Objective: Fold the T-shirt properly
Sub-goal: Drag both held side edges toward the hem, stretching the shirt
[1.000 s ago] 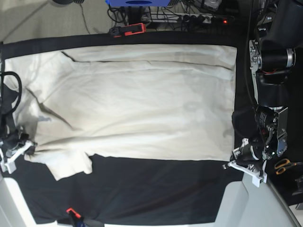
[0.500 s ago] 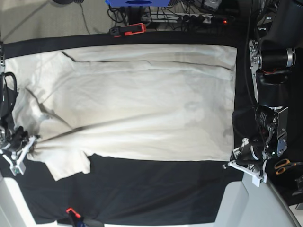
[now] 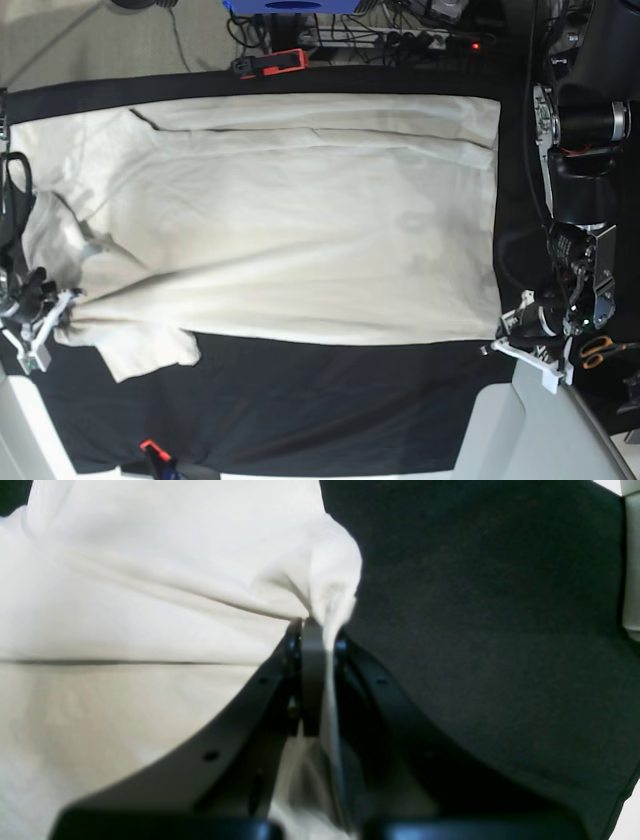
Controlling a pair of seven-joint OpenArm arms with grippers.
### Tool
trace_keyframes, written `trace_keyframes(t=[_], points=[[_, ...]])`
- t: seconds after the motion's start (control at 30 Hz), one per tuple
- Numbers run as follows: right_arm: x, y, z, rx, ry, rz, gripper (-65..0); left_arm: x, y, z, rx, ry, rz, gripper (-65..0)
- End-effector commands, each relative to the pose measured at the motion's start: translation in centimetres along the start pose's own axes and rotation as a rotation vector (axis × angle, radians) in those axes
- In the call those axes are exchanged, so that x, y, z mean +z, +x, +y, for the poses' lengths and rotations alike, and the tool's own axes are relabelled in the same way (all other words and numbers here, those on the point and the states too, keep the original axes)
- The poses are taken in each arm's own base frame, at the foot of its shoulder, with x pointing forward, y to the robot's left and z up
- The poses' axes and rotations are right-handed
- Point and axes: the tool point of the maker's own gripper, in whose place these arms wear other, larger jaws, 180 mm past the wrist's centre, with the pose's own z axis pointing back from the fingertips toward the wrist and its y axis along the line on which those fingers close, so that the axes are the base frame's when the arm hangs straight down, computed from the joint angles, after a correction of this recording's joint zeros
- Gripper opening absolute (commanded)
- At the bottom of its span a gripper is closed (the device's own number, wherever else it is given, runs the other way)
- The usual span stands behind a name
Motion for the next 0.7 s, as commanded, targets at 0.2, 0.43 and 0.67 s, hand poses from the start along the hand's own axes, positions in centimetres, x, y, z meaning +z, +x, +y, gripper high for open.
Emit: trace_keyframes(t=[0.2, 0.43, 0.67], points=[[1.2, 4.0, -1.9, 0.071, -0.047, -0.11, -65.0, 0.9, 3.3, 0.0, -0.012, -0.004, -0.076, -65.0], [0.1, 3.1, -0.6, 0.243, -0.067, -0.026, -65.0, 0.9, 3.3, 0.2, -0.013, -0.001, -0.077, -65.0], [0.3, 3.8, -1.1, 0.256, -0.08, -0.032, -65.0, 1.8, 4.1, 0.1, -0.041, -0.005, -0.112, -65.0]])
